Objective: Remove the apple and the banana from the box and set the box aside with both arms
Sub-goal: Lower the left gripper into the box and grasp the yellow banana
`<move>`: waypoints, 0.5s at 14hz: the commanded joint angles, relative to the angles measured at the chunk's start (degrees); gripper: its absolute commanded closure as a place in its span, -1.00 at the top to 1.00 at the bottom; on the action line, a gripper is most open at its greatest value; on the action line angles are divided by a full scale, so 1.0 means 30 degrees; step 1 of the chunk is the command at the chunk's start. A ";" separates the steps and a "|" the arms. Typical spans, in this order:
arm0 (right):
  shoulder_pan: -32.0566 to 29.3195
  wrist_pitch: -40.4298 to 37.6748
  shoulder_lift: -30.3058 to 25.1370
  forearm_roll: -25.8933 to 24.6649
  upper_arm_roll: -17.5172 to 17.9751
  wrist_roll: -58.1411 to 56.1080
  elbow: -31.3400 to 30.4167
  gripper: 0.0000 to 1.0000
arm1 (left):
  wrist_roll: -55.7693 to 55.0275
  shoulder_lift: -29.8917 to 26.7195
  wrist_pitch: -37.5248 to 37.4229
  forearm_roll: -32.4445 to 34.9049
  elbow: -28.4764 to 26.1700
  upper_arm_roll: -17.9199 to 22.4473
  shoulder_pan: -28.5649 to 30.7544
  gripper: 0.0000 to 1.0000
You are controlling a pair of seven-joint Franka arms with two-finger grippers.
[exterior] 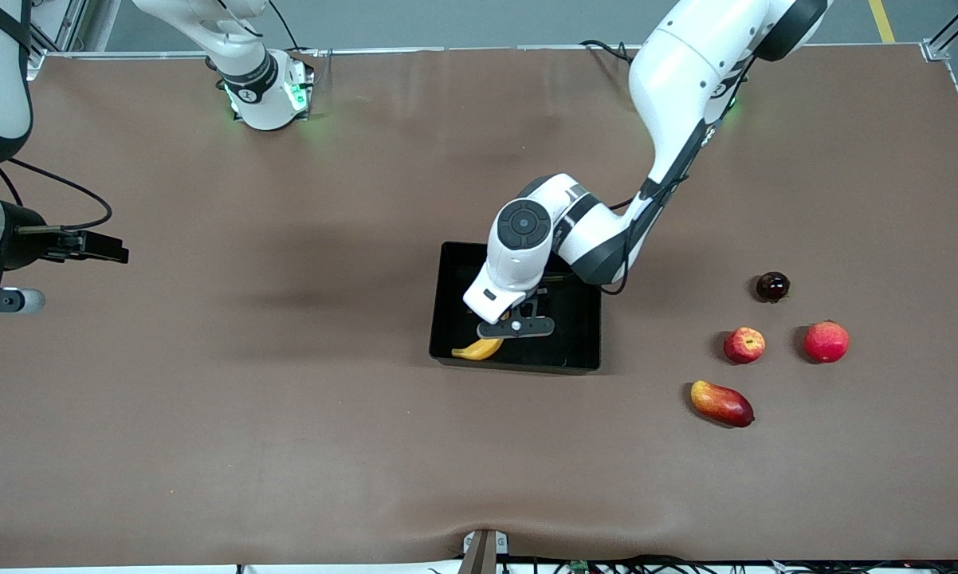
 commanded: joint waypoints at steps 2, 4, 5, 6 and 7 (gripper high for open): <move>-0.0080 -0.0091 -0.0173 0.0222 -0.0012 0.0068 0.0026 1.00 | -0.1027 0.0851 0.0768 0.0236 0.0530 0.0347 -0.0548 1.00; -0.0022 0.0085 -0.0115 0.0252 -0.0012 0.0068 0.0026 1.00 | -0.1089 0.1055 0.0913 0.0236 0.0530 0.0348 -0.0606 1.00; 0.0008 0.0201 -0.0085 0.0252 -0.0012 0.0097 0.0026 1.00 | -0.1119 0.1115 0.1117 0.0265 0.0530 0.0348 -0.0839 0.99; 0.0066 0.0261 -0.0085 0.0252 -0.0012 0.0097 0.0026 1.00 | -0.1119 0.1260 0.1206 0.0265 0.0530 0.0377 -0.0899 0.95; 0.0096 0.0319 0.0002 0.0281 -0.0012 0.0097 0.0084 1.00 | -0.1148 0.1349 0.1265 0.0265 0.0530 0.0406 -0.0929 0.94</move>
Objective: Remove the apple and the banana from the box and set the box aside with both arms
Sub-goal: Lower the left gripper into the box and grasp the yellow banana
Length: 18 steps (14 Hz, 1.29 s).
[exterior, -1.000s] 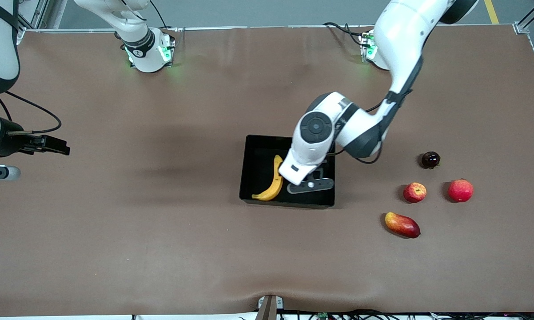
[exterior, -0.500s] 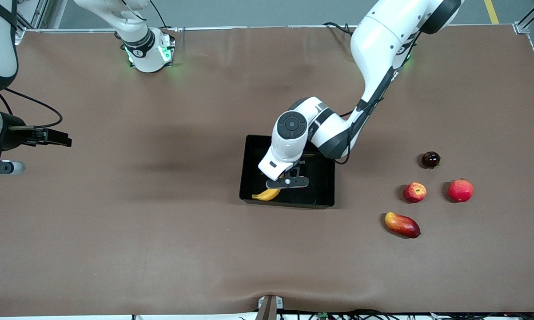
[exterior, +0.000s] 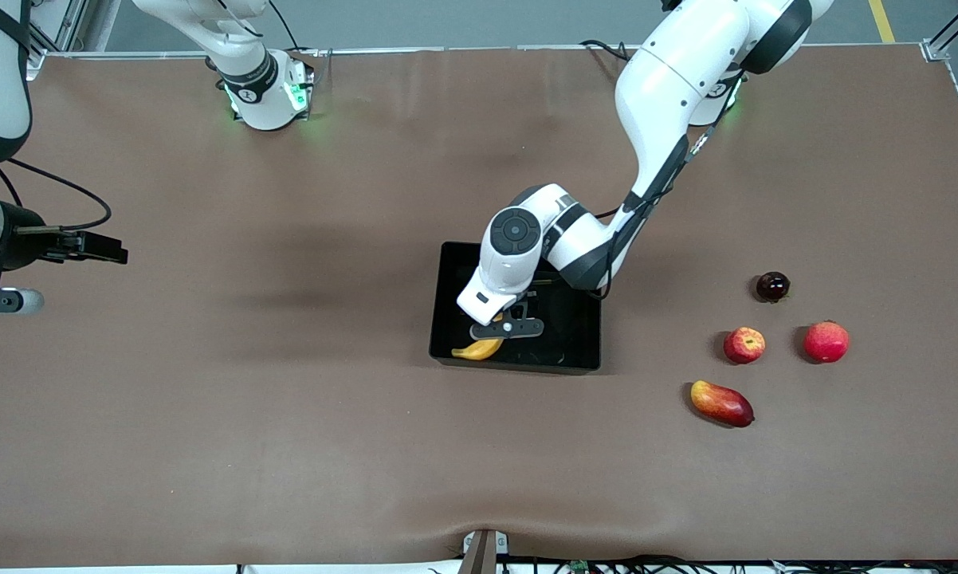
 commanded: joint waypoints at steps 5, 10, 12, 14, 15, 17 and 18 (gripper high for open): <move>0.0585 0.1457 0.0380 0.0280 0.0013 0.0125 0.0084 1.00 | -0.0435 0.1016 0.1177 0.0265 0.0529 0.0496 -0.0824 -0.64; 0.1551 0.1695 0.0557 0.0280 0.0013 0.0477 0.0026 1.00 | -0.0376 0.0344 0.0886 0.0295 0.0529 0.0791 -0.0885 -1.00; 0.1933 0.1724 0.0702 0.0309 0.0013 0.0477 -0.0032 1.00 | -0.0405 -0.0416 -0.0105 0.0236 0.0529 0.0733 -0.0709 -1.00; 0.2284 0.1986 0.0762 0.1384 0.0013 0.0709 -0.0062 1.00 | -0.0347 -0.1323 -0.0987 0.0294 0.0616 0.0761 -0.0592 -1.00; 0.2286 0.2104 0.0791 0.2524 0.0013 0.0914 -0.0120 1.00 | -0.0318 -0.1560 -0.1193 0.0295 0.0588 0.0761 -0.0533 -1.00; 0.2489 0.2601 0.1199 0.3704 0.0013 0.1004 -0.0209 1.00 | -0.0318 -0.2057 -0.1341 0.0324 0.0587 0.0761 -0.0445 -1.00; 0.2926 0.2806 0.1288 0.3998 0.0013 0.1033 -0.0325 1.00 | -0.0318 -0.2234 -0.1342 0.0324 0.0558 0.0790 -0.0387 -1.00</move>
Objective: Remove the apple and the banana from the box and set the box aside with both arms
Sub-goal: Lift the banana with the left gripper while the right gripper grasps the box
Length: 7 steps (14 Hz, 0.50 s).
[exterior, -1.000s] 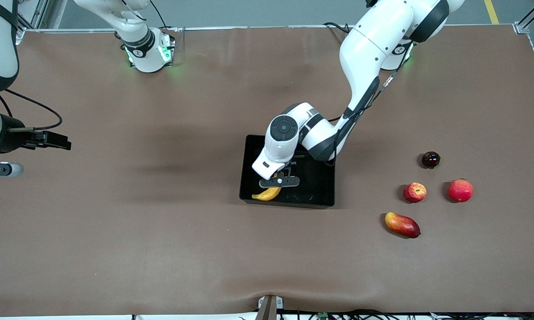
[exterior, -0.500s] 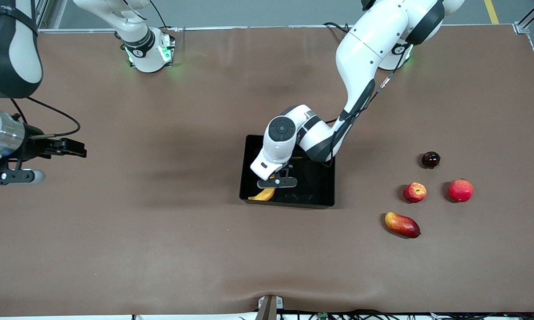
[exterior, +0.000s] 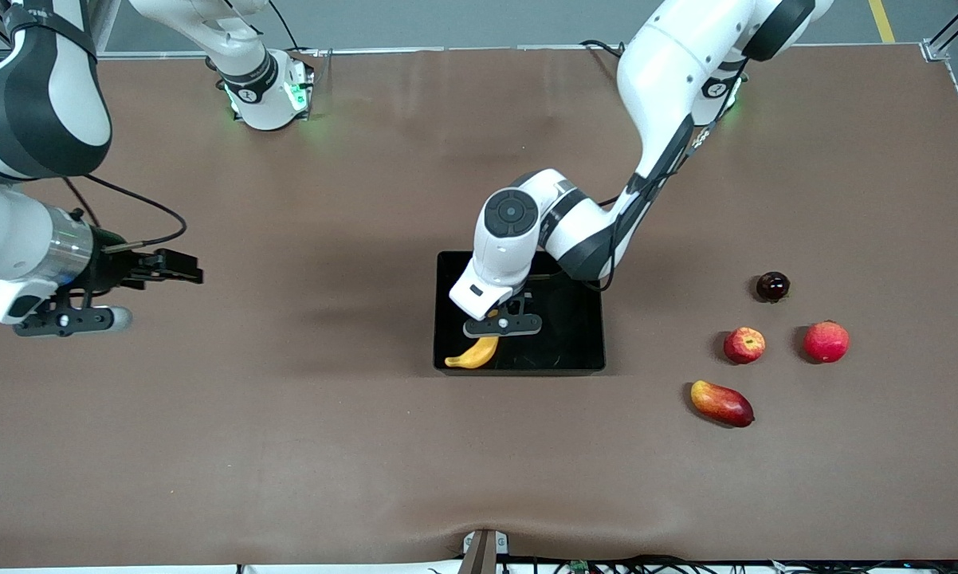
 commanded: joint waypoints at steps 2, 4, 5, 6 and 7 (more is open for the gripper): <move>0.1381 0.1732 0.0558 0.1018 -0.0071 0.1682 -0.0867 1.00 | -0.0225 -0.1227 -0.1059 0.0381 -0.0338 0.0102 0.0382 -1.00; 0.2493 0.3314 0.0500 0.1019 -0.0071 0.3118 -0.2039 1.00 | 0.0416 -0.2220 -0.2142 0.0352 -0.0484 0.0073 0.0907 -1.00; 0.3108 0.4192 0.0500 0.1019 -0.0071 0.4025 -0.2450 1.00 | 0.1087 -0.2719 -0.2902 0.0381 -0.0514 0.0073 0.1375 -1.00; 0.3694 0.5042 0.0529 0.1019 -0.0071 0.4991 -0.2889 1.00 | 0.2051 -0.3304 -0.3809 0.0352 -0.0543 0.0073 0.1872 -1.00; 0.4193 0.5775 0.0558 0.1019 -0.0071 0.5667 -0.3271 1.00 | 0.3105 -0.3803 -0.4688 0.0352 -0.0660 0.0015 0.2516 -1.00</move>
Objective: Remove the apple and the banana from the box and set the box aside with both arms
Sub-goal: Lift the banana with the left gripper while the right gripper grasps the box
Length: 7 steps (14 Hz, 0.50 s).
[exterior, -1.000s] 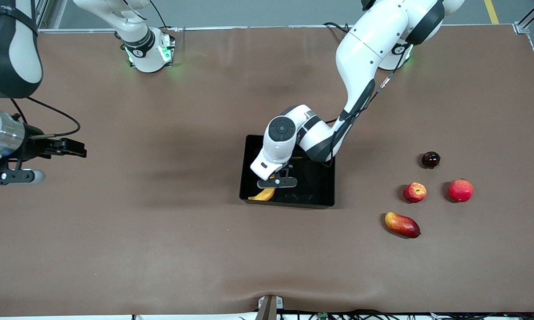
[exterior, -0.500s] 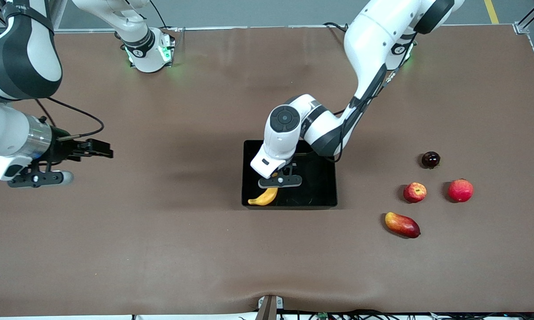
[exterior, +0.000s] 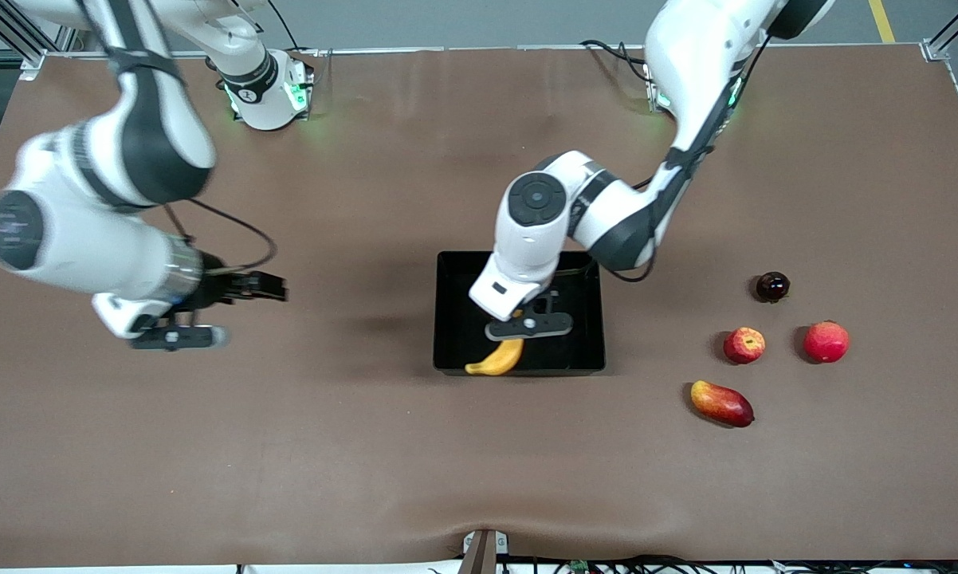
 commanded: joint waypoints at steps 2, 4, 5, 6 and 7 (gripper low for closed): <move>0.2268 0.2681 0.0178 0.0285 -0.0144 0.2639 -0.1409 1.00 | 0.3764 -0.2826 -0.2572 0.0113 -0.2011 -0.0288 0.2730 -1.00; 0.3324 0.3738 0.0998 0.0052 -0.0173 0.3668 -0.1410 1.00 | 0.5669 -0.4116 -0.2574 0.0113 -0.4236 -0.0288 0.4371 -1.00; 0.3649 0.4294 0.1379 0.0022 -0.0173 0.3729 -0.1439 1.00 | 0.6636 -0.4644 -0.2487 0.0142 -0.5145 -0.0288 0.5220 -1.00; 0.4029 0.4793 0.1876 0.0022 -0.0173 0.3816 -0.1439 1.00 | 0.7254 -0.4997 -0.2370 0.0113 -0.5792 -0.0317 0.5983 -1.00; 0.4584 0.5349 0.2374 0.0022 -0.0173 0.4629 -0.1468 1.00 | 0.7522 -0.5175 -0.2137 0.0200 -0.6118 -0.0289 0.6889 -1.00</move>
